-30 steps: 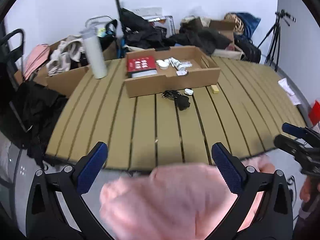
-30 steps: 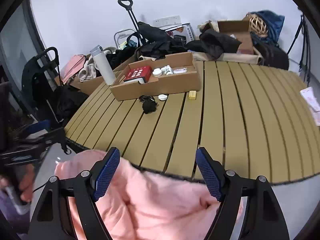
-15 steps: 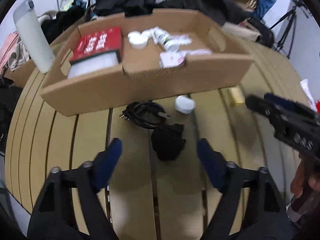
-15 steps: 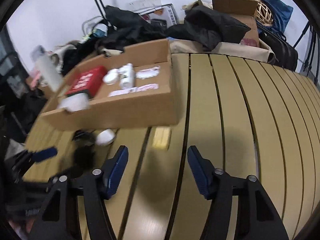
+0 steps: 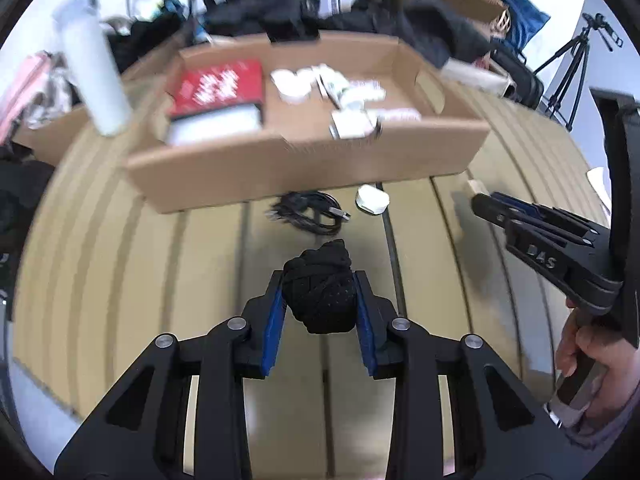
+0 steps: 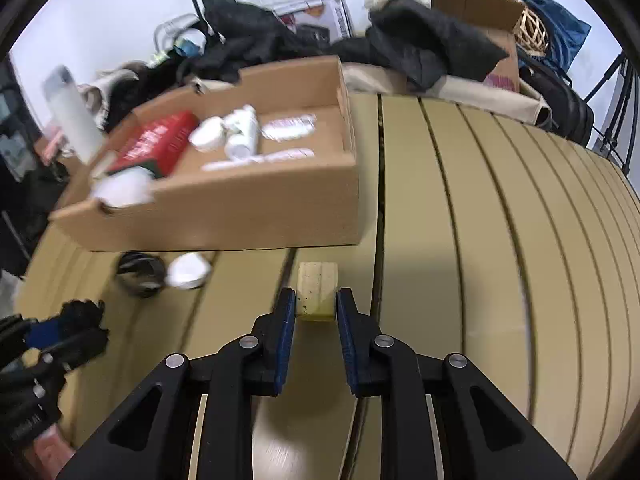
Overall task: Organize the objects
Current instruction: 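Grasp the black cloth with the left gripper while the right gripper grasps the yellow block, then carry the cloth and yellow block into the tray and open both grippers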
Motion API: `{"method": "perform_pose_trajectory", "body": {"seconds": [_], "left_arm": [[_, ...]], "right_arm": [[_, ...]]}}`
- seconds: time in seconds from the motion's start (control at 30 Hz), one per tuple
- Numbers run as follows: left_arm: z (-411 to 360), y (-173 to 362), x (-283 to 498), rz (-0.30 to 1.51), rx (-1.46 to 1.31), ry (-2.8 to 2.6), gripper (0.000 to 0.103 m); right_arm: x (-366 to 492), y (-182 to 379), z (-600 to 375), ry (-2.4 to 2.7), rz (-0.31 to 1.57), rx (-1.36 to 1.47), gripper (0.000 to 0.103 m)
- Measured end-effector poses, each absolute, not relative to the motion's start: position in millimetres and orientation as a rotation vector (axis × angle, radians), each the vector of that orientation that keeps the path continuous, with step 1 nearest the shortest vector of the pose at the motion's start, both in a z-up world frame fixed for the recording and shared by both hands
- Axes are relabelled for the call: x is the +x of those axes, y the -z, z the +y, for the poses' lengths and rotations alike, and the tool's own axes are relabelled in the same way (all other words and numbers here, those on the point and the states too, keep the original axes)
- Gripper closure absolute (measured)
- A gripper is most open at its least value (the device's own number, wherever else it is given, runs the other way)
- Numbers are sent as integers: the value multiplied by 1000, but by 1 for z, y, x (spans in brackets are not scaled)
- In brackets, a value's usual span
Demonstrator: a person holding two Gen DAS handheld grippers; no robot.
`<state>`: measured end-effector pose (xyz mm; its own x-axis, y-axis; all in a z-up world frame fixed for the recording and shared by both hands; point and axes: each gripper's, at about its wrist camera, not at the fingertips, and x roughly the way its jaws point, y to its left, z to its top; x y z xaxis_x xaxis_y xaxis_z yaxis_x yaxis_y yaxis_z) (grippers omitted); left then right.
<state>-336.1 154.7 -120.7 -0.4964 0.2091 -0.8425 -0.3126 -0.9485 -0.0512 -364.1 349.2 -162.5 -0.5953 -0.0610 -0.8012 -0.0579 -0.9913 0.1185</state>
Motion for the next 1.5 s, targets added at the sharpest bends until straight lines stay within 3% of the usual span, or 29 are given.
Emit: {"method": "perform_pose_trajectory", "body": {"seconds": [0.13,0.3,0.43,0.87,1.03,1.2,1.33,1.5], "left_arm": [[117,65,-278,152,-1228,-2611,75],[68,18,-196,-3,-1155,-2673,75],[53,6,-167,-50,-1143,-2707,75],[62,3,-158,-47,-1112,-2693,74],[75,27,-184,-18,-1163,-2617,74],[94,23,-267,-63,-1166,-2520,74],[119,26,-360,-121,-1192,-2394,74],[150,77,-459,-107,-1350,-2295,74]], "right_arm": [[-296,116,344,2776,-199,1305,80],[-199,60,326,2808,-68,1198,80],[-144,33,317,2808,-132,1098,80],[-121,21,300,2809,-115,1035,80],[-144,46,301,2757,-143,1130,80],[-204,51,303,2714,-111,1171,80],[-288,32,306,2679,-131,1098,80],[-409,50,312,2579,-293,1170,80]]}}
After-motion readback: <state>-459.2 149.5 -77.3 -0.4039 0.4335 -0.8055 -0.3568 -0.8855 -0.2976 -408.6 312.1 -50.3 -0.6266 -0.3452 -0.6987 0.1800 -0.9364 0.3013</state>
